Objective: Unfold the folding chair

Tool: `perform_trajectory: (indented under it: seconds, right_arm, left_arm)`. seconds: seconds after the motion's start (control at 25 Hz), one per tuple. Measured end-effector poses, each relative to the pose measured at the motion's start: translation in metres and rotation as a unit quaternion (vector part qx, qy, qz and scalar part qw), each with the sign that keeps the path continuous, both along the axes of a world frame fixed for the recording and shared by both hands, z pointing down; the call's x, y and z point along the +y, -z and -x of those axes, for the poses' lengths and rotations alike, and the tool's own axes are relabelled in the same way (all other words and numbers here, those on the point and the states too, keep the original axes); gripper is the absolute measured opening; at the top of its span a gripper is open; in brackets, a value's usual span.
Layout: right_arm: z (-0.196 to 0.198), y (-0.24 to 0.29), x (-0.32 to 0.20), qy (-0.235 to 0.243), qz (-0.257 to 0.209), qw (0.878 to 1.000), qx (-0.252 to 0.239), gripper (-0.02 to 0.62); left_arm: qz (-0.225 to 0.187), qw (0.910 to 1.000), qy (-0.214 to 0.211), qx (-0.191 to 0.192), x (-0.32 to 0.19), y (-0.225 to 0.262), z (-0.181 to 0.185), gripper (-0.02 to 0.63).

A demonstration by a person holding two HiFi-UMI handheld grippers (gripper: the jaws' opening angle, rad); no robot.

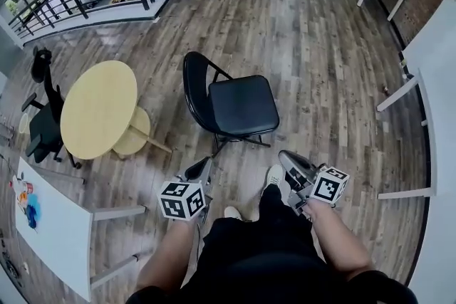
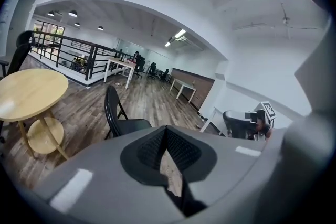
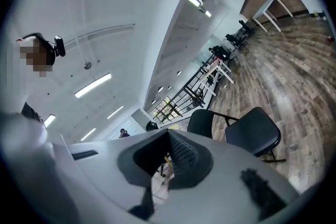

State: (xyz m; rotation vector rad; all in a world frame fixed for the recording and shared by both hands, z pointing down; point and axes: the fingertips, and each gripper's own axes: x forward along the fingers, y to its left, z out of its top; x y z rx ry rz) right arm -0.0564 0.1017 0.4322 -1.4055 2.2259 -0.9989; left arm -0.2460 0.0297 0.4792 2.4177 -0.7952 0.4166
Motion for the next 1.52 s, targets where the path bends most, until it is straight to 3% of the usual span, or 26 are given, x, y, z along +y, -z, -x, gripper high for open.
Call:
perform_trajectory:
  seconds: [0.28,0.4,0.68,1.12,1.52]
  right_arm:
    - [-0.005,0.036,0.018,0.016,-0.025,0.998,0.063,0.005]
    - [-0.010,0.032,0.025,0.036,-0.008,0.997,0.073,0.005]
    - [-0.033,0.007,0.038,0.071,0.040,0.985,0.153,0.005]
    - [-0.070,-0.011,0.042,0.071,0.059,0.979,0.182,0.005]
    - [-0.086,-0.007,0.035,0.064,0.055,0.978,0.192,0.005]
  left_arm:
    - [-0.019,0.9995,0.016,0.017,0.021,0.031,-0.001,0.006]
    - [-0.019,0.9990,0.033,0.024,0.026,0.038,-0.005,0.006]
    - [-0.020,0.9971,0.070,0.021,0.031,0.042,-0.024,0.008]
    - [0.019,0.9953,0.094,-0.010,0.039,0.029,-0.049,0.008]
    - [0.020,0.9951,0.096,-0.011,0.037,0.031,-0.057,0.008]
